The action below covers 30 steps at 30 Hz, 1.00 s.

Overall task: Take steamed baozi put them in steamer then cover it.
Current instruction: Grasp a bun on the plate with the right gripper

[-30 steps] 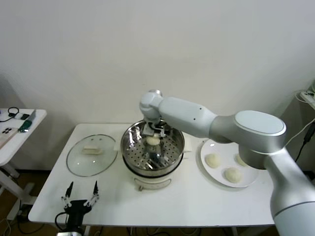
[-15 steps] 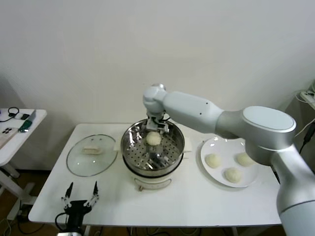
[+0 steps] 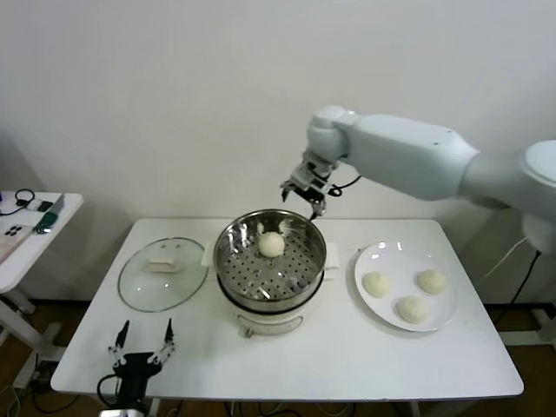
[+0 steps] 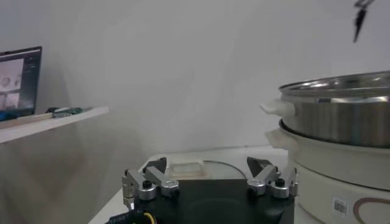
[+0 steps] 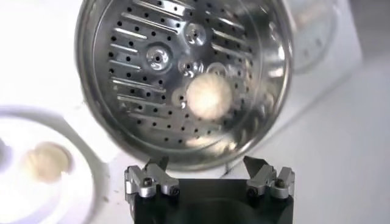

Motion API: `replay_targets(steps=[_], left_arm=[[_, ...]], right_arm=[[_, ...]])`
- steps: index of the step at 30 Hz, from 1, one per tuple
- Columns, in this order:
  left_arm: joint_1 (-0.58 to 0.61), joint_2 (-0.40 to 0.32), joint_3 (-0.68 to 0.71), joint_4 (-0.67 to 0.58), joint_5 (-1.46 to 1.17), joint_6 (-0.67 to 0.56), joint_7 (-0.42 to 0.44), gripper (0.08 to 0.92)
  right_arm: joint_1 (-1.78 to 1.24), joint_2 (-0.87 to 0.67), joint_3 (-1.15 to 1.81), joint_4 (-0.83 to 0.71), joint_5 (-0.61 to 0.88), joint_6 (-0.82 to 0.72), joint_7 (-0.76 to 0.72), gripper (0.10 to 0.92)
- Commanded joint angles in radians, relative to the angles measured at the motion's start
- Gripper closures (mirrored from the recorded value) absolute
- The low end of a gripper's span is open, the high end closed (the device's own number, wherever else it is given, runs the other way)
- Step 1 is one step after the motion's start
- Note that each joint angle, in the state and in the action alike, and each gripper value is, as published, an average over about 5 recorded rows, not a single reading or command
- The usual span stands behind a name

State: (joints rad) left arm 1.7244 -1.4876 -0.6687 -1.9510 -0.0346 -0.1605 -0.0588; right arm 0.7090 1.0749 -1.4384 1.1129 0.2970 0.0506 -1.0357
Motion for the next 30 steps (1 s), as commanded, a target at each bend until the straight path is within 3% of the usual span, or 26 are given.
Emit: replay_targets(steps=[1, 11, 30], left_arm=[[0.001, 0.002, 0.003, 0.000, -0.001, 0.001, -0.001, 0.177], [0.008, -0.001, -0.001, -0.004, 0.004, 0.006, -0.001, 0.177], [0.019, -0.010, -0.013, 0.005, 0.009, 0.010, -0.004, 0.177]], right_arm=[[-0.029, -0.278, -0.077, 0.050, 0.177, -0.210, 0.044, 0.203], [-0.365, -0.365, 0.113, -0.001, 0.017, -0.235, 0.016, 0.203], [-0.577, -0.153, 0.319, -0.279, -0.078, -0.184, -0.027, 0.203]])
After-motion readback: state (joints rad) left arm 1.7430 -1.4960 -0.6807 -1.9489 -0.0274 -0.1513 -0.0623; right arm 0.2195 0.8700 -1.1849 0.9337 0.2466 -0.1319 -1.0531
